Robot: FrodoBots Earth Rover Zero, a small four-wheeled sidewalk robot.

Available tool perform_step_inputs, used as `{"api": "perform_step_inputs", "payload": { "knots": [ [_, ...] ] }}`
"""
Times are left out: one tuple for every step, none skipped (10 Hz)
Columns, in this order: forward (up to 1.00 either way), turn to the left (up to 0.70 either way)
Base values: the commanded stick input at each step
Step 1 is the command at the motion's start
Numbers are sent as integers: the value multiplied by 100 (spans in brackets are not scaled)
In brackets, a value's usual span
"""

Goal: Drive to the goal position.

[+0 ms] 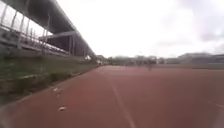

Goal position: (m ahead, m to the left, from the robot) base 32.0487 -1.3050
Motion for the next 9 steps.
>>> {"api": "perform_step_inputs", "payload": {
  "knots": [
    [70, 1],
    [70, 1],
    [70, 1],
    [70, 1],
    [70, 1],
    [70, 1],
    [70, 1],
    [70, 1],
    [70, 1]
  ]
}}
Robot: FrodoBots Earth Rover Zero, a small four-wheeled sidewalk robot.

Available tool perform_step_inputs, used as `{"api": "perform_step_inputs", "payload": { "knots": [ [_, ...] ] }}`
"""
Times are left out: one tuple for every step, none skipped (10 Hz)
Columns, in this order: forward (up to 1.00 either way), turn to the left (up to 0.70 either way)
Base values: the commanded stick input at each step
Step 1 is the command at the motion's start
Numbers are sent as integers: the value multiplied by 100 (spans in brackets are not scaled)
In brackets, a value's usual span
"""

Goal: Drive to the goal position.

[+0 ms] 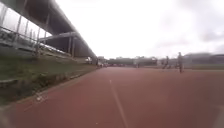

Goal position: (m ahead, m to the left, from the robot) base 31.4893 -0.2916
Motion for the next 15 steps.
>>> {"api": "perform_step_inputs", "payload": {
  "knots": [
    [70, 1],
    [70, 1],
    [70, 1],
    [70, 1],
    [70, 1],
    [70, 1],
    [70, 1],
    [70, 1],
    [70, 1],
    [70, 1],
    [70, 1],
    [70, 1],
    [70, 1],
    [70, 1],
    [70, 1]
  ]
}}
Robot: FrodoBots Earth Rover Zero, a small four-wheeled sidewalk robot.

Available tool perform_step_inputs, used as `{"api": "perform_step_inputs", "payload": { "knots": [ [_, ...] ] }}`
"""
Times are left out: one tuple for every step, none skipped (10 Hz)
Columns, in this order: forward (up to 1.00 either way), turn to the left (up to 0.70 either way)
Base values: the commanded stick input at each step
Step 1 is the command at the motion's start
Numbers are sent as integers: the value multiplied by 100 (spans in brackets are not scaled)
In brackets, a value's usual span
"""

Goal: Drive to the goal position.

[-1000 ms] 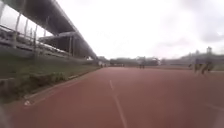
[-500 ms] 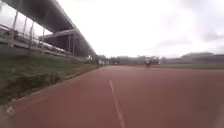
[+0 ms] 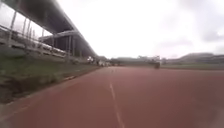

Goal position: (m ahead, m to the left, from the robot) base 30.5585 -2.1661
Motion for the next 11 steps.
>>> {"api": "perform_step_inputs", "payload": {
  "knots": [
    [70, 1],
    [70, 1],
    [70, 1],
    [70, 1],
    [70, 1],
    [70, 1],
    [70, 1],
    [70, 1],
    [70, 1],
    [70, 1],
    [70, 1]
  ]
}}
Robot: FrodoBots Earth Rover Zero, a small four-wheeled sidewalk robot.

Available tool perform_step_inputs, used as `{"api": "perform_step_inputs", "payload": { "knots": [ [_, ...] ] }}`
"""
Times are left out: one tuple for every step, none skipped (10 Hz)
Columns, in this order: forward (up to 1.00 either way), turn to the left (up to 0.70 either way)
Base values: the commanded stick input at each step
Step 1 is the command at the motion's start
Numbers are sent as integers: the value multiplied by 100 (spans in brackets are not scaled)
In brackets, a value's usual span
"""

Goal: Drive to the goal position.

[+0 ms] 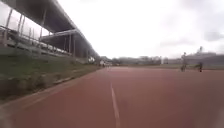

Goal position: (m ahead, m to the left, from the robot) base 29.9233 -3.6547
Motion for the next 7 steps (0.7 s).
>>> {"api": "perform_step_inputs", "payload": {
  "knots": [
    [70, 1],
    [70, 1],
    [70, 1],
    [70, 1],
    [70, 1],
    [70, 1],
    [70, 1]
  ]
}}
